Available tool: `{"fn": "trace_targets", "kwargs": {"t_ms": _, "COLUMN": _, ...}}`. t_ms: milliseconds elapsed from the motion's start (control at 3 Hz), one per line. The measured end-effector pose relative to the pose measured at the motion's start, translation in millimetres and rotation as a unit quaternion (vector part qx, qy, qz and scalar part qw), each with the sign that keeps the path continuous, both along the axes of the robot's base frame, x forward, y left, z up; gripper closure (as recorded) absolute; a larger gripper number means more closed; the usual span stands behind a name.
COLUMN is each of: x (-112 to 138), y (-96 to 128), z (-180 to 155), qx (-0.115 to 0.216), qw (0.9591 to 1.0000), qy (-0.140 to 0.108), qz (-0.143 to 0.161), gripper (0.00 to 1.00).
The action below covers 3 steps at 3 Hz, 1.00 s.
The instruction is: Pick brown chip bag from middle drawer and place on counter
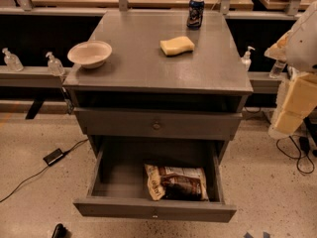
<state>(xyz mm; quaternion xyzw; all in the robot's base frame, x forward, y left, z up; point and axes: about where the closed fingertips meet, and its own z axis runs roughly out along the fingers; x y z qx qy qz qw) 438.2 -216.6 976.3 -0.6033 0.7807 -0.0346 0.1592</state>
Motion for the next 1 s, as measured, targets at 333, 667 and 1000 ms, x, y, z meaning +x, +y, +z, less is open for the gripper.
{"fn": "trace_targets", "kwargs": {"t_ms": 333, "x": 4, "y": 5, "z": -2, "qx": 0.004, "qw": 1.0, "qy": -0.007, "qz": 0.001, "gripper": 0.0}}
{"fn": "trace_targets", "kwargs": {"t_ms": 667, "x": 14, "y": 17, "z": -9, "qx": 0.017, "qw": 0.9997, "qy": -0.02, "qz": 0.003, "gripper": 0.0}}
{"fn": "trace_targets", "kwargs": {"t_ms": 1000, "x": 36, "y": 70, "z": -57, "qx": 0.038, "qw": 0.9989, "qy": -0.013, "qz": 0.023, "gripper": 0.0}}
